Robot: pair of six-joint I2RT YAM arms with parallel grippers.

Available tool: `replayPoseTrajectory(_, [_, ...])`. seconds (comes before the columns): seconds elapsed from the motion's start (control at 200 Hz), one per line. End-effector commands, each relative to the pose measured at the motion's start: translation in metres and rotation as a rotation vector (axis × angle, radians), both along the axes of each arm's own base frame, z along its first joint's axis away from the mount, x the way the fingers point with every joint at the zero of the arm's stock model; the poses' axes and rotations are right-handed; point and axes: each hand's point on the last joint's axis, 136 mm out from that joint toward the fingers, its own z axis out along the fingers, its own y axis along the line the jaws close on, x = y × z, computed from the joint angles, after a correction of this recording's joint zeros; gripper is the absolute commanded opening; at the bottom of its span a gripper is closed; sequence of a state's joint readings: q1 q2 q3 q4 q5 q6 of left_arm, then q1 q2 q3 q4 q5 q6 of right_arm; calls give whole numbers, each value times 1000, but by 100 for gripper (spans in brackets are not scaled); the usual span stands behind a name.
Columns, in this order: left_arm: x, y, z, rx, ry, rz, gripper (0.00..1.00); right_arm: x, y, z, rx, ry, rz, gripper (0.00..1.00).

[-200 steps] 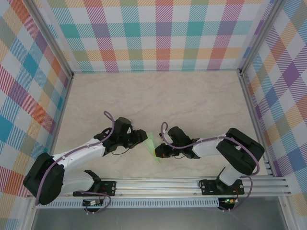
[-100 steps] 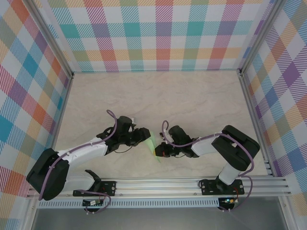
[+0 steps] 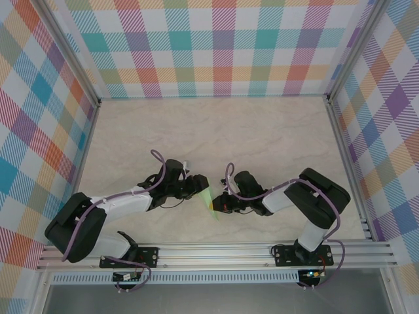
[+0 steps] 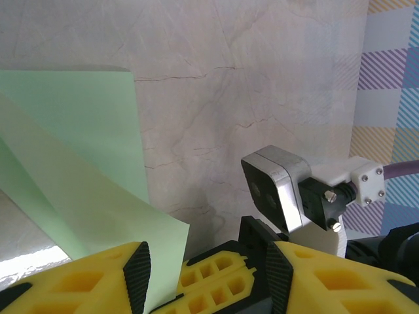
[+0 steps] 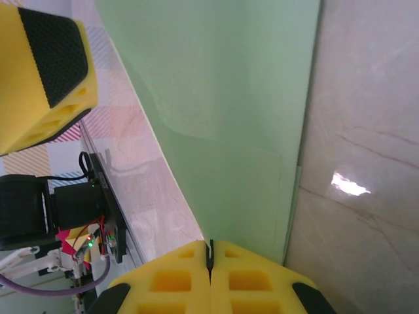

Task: Fold a paper plane with a square sheet of paper (pick it up from the middle)
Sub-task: Fold the wing for the fifth time at the center of the table.

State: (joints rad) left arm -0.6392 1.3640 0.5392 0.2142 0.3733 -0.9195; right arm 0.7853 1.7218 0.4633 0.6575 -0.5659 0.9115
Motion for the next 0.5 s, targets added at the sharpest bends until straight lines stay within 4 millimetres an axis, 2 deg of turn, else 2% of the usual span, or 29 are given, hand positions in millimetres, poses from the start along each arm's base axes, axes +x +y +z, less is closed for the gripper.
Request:
replayPoseTrajectory(0.0, [6,-11,11,-38,-42,-25,52,2,3,5,56,15,2,4])
replayPoseTrajectory(0.305, [8,-16,14,-57,-67,-42,54,5,-1,6,91,58,-9,5])
replayPoseTrajectory(0.495, [10,-23,16,-80,-81,-59,54,5,-1,-1,81,89,-7,5])
